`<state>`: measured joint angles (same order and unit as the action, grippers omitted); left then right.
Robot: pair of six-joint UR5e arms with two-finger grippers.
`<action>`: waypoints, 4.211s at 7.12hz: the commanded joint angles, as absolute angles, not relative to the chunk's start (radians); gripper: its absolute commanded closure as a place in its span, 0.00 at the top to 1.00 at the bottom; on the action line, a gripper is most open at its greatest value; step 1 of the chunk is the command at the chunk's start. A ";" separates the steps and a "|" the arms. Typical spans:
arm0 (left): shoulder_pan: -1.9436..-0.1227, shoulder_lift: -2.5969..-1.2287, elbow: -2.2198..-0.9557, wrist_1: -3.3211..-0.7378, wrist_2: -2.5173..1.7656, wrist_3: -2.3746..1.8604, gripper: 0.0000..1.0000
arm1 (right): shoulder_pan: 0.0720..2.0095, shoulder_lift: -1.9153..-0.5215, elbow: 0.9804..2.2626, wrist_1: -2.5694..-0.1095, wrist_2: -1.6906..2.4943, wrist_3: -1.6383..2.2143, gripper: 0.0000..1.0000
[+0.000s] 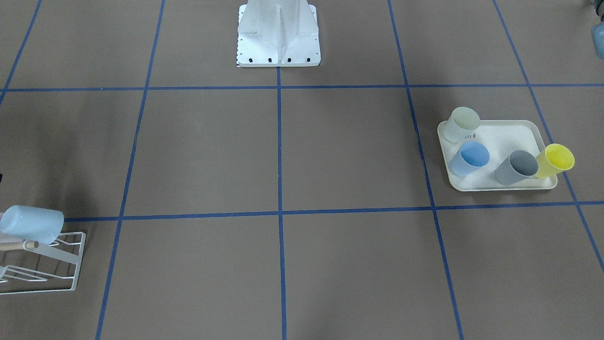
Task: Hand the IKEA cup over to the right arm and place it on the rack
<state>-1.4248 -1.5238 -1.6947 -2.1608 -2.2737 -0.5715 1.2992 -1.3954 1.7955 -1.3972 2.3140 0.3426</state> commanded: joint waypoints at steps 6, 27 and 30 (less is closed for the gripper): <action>-0.970 -1.456 -1.890 -2.063 -2.248 -0.946 0.94 | 1.299 -1.486 1.899 -1.390 2.364 0.356 0.98; -0.923 -1.571 -2.005 -2.052 -2.384 -1.191 0.00 | 1.261 -1.459 1.890 -1.270 2.356 0.532 0.98; -0.846 -1.903 -1.993 -2.059 -2.358 -1.620 0.00 | 1.188 -1.457 1.826 -0.898 2.356 0.899 0.98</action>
<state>-0.8970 -1.7737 -1.9997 -2.0555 -2.3777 -1.4665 1.2196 -1.4582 1.8502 -1.0440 2.3543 0.7605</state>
